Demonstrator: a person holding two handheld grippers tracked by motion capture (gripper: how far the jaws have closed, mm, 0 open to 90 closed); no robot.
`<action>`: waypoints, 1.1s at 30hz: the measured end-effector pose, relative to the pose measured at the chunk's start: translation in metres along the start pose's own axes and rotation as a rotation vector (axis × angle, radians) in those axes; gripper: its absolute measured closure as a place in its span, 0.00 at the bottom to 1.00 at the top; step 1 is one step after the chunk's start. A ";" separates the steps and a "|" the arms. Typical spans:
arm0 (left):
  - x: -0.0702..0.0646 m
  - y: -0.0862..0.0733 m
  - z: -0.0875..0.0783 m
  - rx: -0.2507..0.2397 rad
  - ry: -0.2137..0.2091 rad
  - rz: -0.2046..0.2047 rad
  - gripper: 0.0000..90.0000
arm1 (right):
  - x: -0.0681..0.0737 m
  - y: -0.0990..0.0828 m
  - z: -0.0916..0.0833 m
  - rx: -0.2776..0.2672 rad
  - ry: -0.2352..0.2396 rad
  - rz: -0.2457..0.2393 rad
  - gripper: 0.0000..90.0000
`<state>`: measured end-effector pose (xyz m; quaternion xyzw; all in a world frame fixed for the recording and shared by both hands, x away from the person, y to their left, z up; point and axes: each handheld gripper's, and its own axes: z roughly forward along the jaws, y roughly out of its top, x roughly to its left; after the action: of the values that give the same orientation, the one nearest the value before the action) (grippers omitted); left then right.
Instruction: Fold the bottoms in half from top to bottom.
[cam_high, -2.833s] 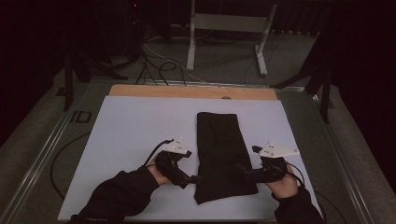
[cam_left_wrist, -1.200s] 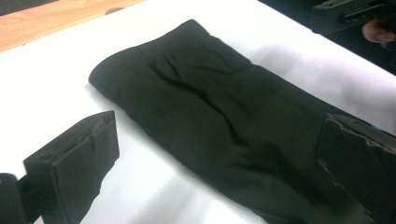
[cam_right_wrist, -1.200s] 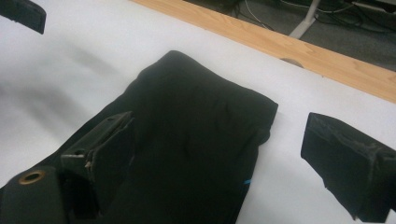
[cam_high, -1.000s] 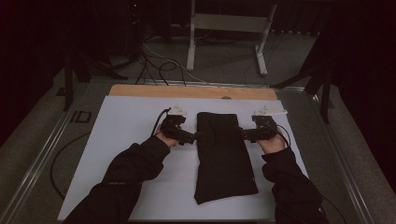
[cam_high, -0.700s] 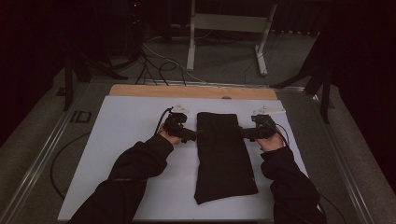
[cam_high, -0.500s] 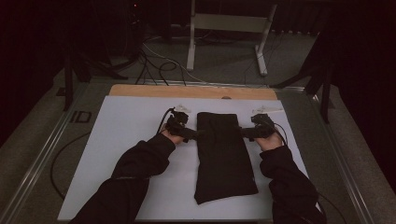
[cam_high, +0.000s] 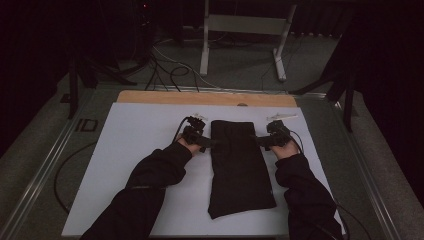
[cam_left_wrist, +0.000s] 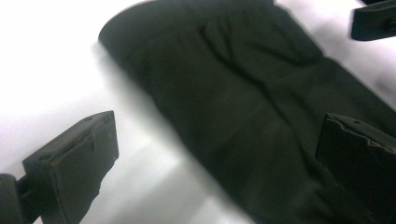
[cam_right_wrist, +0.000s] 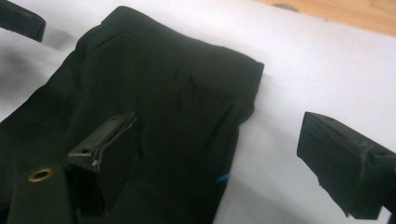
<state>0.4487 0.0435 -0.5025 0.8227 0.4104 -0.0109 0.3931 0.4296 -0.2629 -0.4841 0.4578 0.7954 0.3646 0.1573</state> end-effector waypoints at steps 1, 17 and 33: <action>0.001 0.000 0.001 0.005 -0.013 -0.006 0.00 | 0.000 0.000 0.002 0.006 -0.004 0.005 0.14; 0.009 -0.003 0.018 -0.006 0.035 -0.037 0.09 | -0.008 0.002 0.027 0.044 0.043 0.093 0.20; 0.008 -0.002 0.025 -0.045 0.053 -0.054 0.59 | -0.018 0.000 0.050 0.072 0.033 0.140 0.30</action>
<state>0.4603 0.0335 -0.5235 0.8023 0.4428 0.0098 0.4002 0.4683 -0.2561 -0.5199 0.5115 0.7767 0.3532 0.1018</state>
